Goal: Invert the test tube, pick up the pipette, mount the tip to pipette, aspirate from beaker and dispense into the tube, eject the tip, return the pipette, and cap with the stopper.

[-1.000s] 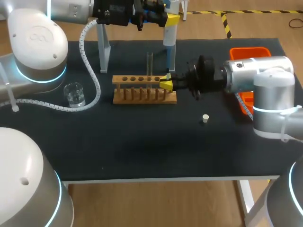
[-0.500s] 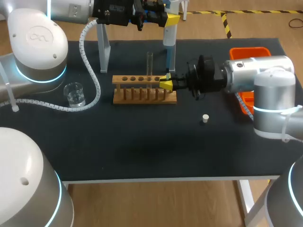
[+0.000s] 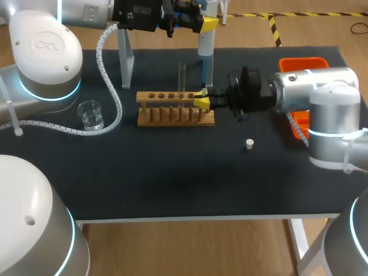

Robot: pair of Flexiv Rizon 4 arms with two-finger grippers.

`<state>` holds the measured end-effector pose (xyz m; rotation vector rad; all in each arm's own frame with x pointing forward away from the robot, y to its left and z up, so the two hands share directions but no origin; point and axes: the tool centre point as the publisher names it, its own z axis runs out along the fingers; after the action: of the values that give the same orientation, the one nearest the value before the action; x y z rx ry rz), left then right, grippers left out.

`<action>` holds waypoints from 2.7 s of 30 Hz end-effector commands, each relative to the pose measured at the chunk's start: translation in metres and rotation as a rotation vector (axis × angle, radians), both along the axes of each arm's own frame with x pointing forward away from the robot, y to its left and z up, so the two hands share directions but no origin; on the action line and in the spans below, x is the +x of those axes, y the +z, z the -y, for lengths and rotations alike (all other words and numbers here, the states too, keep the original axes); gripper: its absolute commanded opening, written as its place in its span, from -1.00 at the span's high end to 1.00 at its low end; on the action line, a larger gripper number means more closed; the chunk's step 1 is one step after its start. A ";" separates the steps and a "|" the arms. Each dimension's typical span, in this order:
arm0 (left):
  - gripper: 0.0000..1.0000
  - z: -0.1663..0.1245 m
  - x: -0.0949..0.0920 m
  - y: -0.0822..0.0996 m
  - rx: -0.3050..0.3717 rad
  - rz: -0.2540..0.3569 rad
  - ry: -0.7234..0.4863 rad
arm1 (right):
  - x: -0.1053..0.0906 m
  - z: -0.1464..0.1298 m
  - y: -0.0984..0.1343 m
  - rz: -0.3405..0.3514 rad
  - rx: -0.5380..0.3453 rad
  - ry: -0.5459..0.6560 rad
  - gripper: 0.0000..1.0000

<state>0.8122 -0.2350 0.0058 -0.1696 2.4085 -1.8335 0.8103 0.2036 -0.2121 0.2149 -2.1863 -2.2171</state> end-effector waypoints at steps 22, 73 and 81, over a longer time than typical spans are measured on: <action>1.00 -0.001 0.000 0.001 0.001 -0.001 -0.003 | 0.000 -0.001 0.007 -0.003 0.004 -0.012 1.00; 1.00 -0.001 0.000 0.001 0.001 -0.001 -0.003 | 0.004 -0.002 0.015 0.015 0.017 -0.014 1.00; 1.00 -0.001 0.000 0.001 0.001 -0.001 -0.003 | 0.006 0.001 0.016 0.016 0.020 -0.023 1.00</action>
<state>0.8123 -0.2349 0.0062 -0.1693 2.4078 -1.8335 0.8174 0.2047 -0.1975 0.2130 -2.1840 -2.2553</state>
